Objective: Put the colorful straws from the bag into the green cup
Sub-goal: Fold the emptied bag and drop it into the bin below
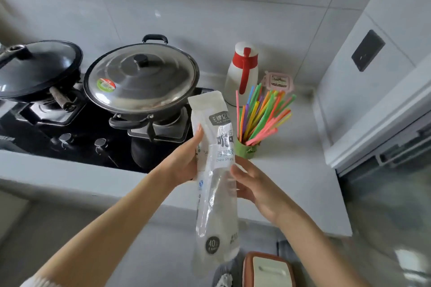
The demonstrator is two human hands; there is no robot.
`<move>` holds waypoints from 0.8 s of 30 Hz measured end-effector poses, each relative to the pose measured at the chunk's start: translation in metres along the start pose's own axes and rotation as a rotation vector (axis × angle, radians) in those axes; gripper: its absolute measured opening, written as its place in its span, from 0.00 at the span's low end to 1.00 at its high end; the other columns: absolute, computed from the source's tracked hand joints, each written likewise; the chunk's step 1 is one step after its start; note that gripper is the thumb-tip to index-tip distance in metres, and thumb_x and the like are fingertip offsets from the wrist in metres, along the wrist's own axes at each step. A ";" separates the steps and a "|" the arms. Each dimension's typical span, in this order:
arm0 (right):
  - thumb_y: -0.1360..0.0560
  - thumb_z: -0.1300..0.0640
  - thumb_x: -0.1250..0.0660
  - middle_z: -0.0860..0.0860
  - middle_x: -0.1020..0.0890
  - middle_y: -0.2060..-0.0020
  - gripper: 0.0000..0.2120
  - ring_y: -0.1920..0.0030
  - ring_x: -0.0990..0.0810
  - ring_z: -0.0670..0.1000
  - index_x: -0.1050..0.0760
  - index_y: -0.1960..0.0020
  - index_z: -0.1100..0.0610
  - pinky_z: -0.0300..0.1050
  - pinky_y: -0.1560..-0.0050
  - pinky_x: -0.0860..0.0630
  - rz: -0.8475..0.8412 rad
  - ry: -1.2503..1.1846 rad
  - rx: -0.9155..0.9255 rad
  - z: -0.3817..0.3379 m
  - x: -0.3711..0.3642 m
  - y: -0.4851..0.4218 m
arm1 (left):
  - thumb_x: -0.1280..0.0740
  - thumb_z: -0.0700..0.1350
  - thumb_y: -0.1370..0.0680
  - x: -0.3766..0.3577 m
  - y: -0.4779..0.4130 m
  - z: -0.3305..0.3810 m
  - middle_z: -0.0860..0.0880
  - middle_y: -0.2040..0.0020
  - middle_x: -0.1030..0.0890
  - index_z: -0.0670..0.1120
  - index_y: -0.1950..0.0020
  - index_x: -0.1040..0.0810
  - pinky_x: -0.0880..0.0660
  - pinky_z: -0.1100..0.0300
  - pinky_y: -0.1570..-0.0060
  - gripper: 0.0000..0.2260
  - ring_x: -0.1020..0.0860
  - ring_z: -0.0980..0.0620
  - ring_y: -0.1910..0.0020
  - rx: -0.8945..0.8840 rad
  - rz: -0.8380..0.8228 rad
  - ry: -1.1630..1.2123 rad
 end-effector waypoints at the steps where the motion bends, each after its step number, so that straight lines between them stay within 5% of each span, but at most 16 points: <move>1: 0.35 0.41 0.32 0.54 0.17 0.43 0.33 0.45 0.18 0.54 0.32 0.32 0.49 0.51 0.40 0.24 -0.007 -0.025 -0.007 0.001 -0.001 0.003 | 0.43 0.65 0.30 -0.006 0.001 -0.005 0.45 0.47 0.16 0.51 0.47 0.17 0.20 0.54 0.56 0.25 0.19 0.46 0.47 0.024 0.028 0.039; 5: 0.36 0.44 0.28 0.52 0.14 0.53 0.21 0.53 0.15 0.51 0.20 0.47 0.53 0.42 0.51 0.20 0.146 0.022 0.069 0.028 -0.036 0.033 | 0.44 0.66 0.28 -0.021 0.026 -0.042 0.41 0.40 0.22 0.45 0.38 0.24 0.25 0.49 0.43 0.31 0.23 0.43 0.43 0.089 -0.036 0.151; 8: 0.33 0.52 0.25 0.48 0.13 0.61 0.07 0.59 0.15 0.47 0.17 0.56 0.53 0.36 0.60 0.22 0.341 -0.029 0.073 0.060 -0.056 0.067 | 0.48 0.70 0.29 -0.022 0.064 -0.076 0.42 0.45 0.21 0.44 0.37 0.26 0.24 0.54 0.51 0.35 0.22 0.47 0.50 0.114 -0.007 0.023; 11: 0.35 0.53 0.22 0.52 0.13 0.57 0.14 0.54 0.15 0.52 0.18 0.52 0.56 0.48 0.48 0.20 0.446 -0.083 0.023 0.080 -0.059 0.099 | 0.45 0.64 0.26 -0.019 0.109 -0.105 0.45 0.52 0.20 0.44 0.40 0.25 0.23 0.60 0.60 0.28 0.21 0.51 0.57 0.117 0.037 -0.212; 15: 0.35 0.54 0.23 0.57 0.14 0.53 0.16 0.50 0.16 0.57 0.19 0.49 0.57 0.54 0.42 0.22 0.475 -0.073 0.014 0.095 -0.059 0.130 | 0.36 0.42 0.22 -0.028 0.144 -0.133 0.48 0.60 0.18 0.41 0.53 0.19 0.22 0.62 0.59 0.07 0.20 0.51 0.59 0.054 -0.032 -0.457; 24: 0.27 0.45 0.32 0.57 0.15 0.54 0.18 0.54 0.16 0.57 0.22 0.47 0.58 0.55 0.53 0.21 0.576 -0.048 0.020 0.137 -0.046 0.165 | 0.34 0.36 0.24 -0.064 0.147 -0.176 0.48 0.67 0.18 0.40 0.59 0.20 0.22 0.62 0.66 0.06 0.20 0.53 0.67 0.152 0.147 -0.345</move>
Point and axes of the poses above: each hand's wrist, its own y-axis away from the middle knuckle, its own x-axis out of the back of the hand, z = x × y, the point moved 1 cm from there along -y, towards the middle knuckle
